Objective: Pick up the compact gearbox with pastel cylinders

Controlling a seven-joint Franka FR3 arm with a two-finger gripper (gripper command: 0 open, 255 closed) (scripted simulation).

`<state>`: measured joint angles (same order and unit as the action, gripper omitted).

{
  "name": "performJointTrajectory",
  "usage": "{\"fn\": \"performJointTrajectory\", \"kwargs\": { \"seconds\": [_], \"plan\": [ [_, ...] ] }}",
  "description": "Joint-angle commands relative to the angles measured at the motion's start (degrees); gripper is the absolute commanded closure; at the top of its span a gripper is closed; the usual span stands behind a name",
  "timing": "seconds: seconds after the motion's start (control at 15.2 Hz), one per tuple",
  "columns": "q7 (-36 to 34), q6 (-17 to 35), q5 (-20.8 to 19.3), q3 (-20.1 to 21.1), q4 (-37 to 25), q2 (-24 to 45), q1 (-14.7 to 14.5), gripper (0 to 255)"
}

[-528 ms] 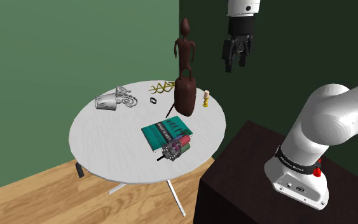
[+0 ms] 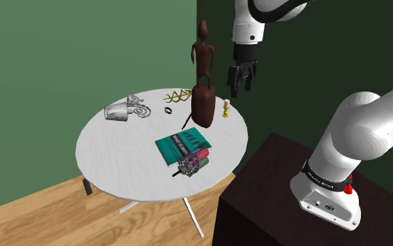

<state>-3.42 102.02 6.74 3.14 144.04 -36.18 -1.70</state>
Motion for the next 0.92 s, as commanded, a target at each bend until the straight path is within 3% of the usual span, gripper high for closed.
{"fn": "performJointTrajectory", "kwargs": {
  "seconds": [0.0, 0.4, 0.86],
  "plan": [
    [0.9, 4.6, 0.7, 0.4, 1.5, 2.2, -0.7, 0],
    [3.4, 18.5, 3.2, 1.9, 3.6, 12.2, -3.0, 0],
    [6.7, 33.6, 6.0, 3.8, 1.9, 26.8, -5.7, 0]
  ]
}}
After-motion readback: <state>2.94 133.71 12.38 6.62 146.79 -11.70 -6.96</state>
